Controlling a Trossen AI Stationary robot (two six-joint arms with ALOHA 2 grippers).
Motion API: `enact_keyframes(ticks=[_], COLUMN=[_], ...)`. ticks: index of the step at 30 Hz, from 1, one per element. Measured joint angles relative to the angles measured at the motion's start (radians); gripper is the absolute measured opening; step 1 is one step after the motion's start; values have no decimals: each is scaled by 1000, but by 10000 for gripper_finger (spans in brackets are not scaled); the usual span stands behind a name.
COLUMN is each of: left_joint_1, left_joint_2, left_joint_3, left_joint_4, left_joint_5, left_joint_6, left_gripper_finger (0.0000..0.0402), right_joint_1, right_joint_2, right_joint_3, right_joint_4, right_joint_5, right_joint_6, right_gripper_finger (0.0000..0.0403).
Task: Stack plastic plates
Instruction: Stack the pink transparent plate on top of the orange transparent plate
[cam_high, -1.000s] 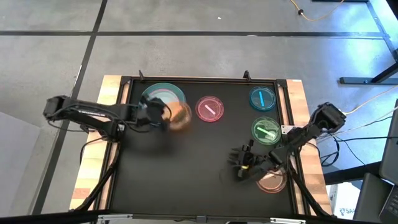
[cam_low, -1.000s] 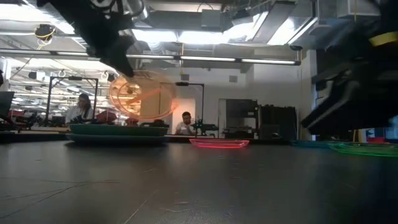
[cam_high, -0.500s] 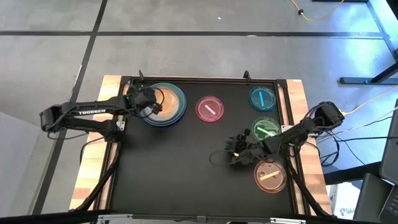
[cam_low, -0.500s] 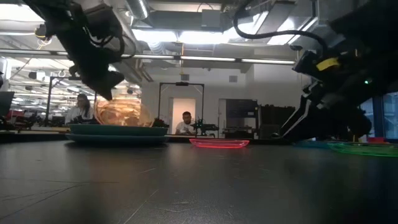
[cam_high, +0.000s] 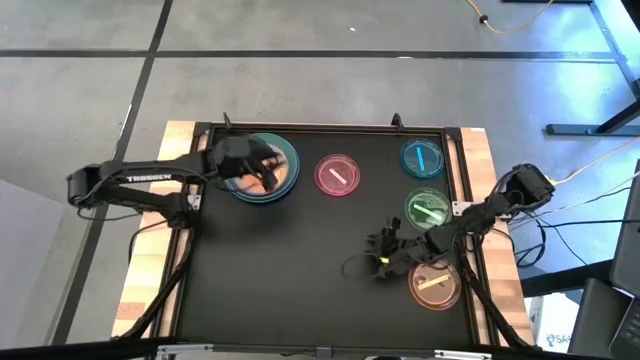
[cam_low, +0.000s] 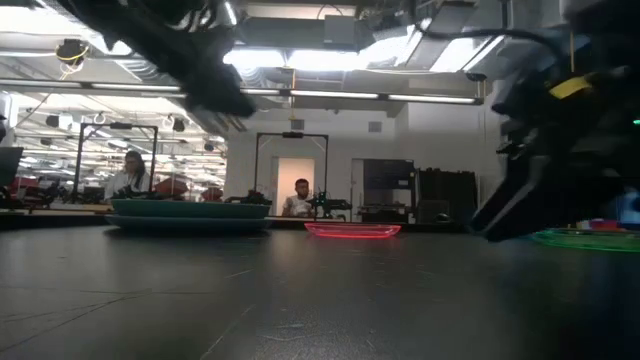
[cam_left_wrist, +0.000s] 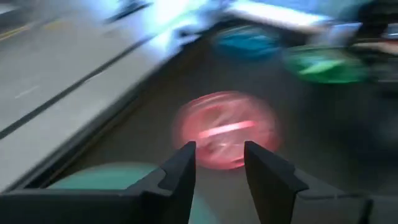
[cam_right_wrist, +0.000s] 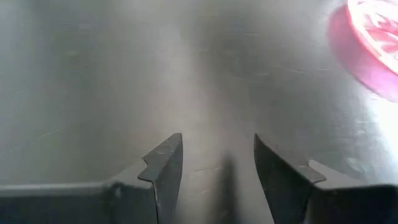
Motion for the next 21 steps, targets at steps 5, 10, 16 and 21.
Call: enact_keyframes(ticks=[5,10,16,21], left_joint_1=[-118,-140,-146,-160], left_joint_2=[213,478,744,875], left_joint_3=[-1,78,312,478], left_joint_4=[303,381,191,43], left_joint_5=[73,75,114,3], left_joint_6=[111,190,302,404], left_gripper_finger=[128,128,128,128], right_joint_1=[88,151,160,160], right_joint_2=[0,0,0,0], right_joint_3=[0,-1,-1,-2], right_joint_4=[-5,-37,-67,-90], right_joint_5=[22,111,141,162], right_joint_6=[48,105,126,127], right_gripper_finger=[188,188,188,188])
